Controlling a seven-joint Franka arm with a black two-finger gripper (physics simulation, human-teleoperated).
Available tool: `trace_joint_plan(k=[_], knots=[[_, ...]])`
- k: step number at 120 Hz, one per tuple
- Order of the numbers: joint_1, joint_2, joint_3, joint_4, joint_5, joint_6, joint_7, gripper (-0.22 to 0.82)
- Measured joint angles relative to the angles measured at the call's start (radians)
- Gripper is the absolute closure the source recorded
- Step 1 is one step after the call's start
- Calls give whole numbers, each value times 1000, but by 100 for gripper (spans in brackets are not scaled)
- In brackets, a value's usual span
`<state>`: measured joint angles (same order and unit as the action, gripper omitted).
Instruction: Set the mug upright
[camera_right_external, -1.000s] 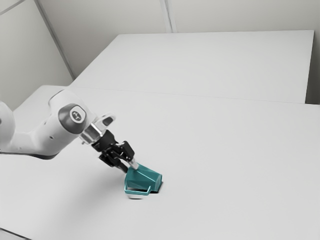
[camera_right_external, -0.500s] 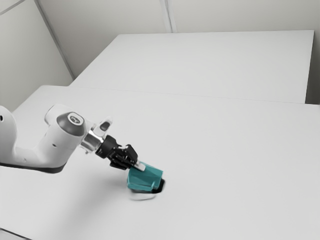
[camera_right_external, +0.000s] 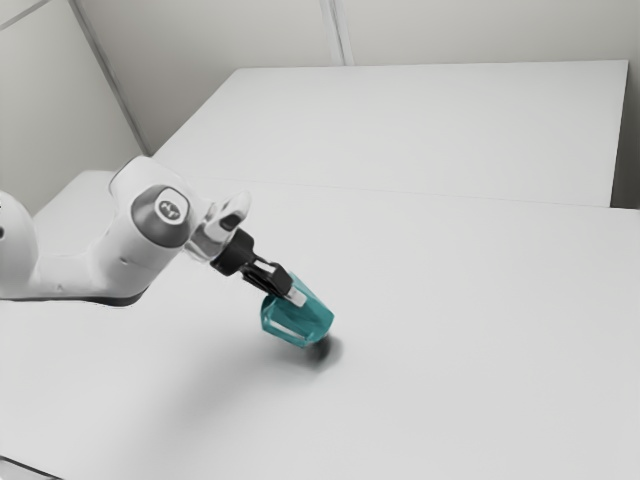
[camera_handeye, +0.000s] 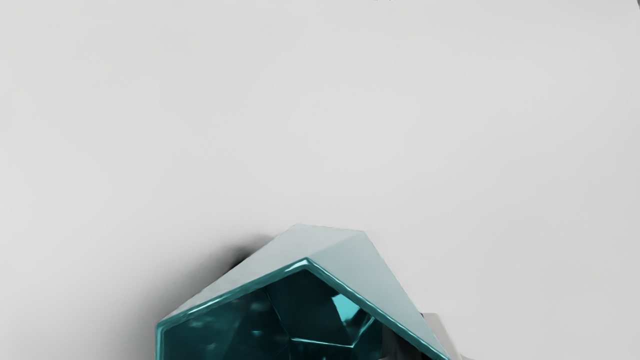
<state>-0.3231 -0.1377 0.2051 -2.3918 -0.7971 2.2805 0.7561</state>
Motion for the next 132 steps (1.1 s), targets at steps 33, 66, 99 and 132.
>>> trace_joint_plan(k=[33,66,99,132], knots=[[4,139,-1,212,428,-55,-86,78],[-49,253,-3,322,747,-82,-171,79],[-91,338,-3,353,928,-17,-255,79],[-95,360,3,353,981,100,-332,79]])
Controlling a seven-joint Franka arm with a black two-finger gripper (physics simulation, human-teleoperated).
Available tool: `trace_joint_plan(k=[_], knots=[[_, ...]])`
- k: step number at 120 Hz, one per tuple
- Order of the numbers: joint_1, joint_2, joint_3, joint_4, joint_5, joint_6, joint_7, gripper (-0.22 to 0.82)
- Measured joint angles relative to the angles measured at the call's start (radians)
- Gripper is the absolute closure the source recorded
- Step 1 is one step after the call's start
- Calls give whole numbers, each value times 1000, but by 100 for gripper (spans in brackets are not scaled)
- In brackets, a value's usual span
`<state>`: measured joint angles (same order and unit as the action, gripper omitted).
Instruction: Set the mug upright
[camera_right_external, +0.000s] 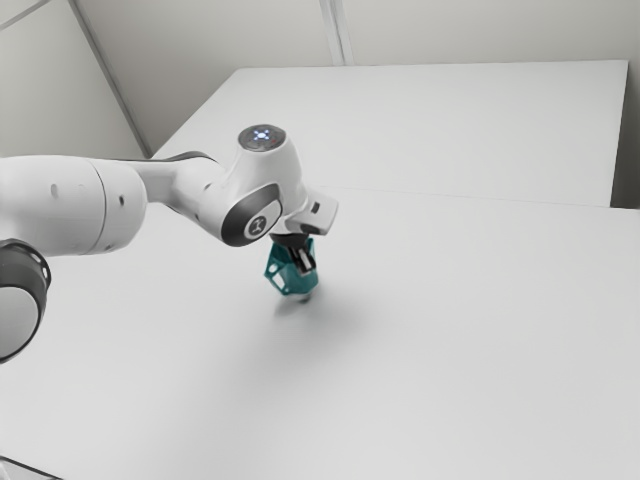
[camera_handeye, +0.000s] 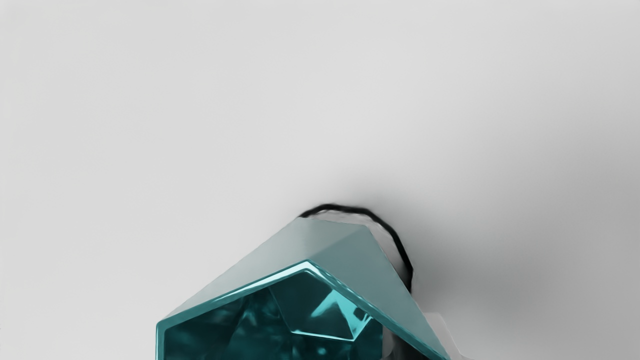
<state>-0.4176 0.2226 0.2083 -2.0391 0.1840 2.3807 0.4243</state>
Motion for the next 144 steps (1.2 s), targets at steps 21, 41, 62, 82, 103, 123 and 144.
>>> trace_joint_plan(k=[21,41,62,82,103,123,144], knots=[[1,1,1,-1,-22,57,-35,79],[1,22,1,1,-62,110,-61,79],[1,34,1,0,-88,142,-80,79],[2,27,0,0,-91,144,-82,44],[2,-10,0,0,-89,141,-81,19],[2,-121,8,16,-108,62,-83,9],[31,-198,61,206,-135,-232,-106,4]])
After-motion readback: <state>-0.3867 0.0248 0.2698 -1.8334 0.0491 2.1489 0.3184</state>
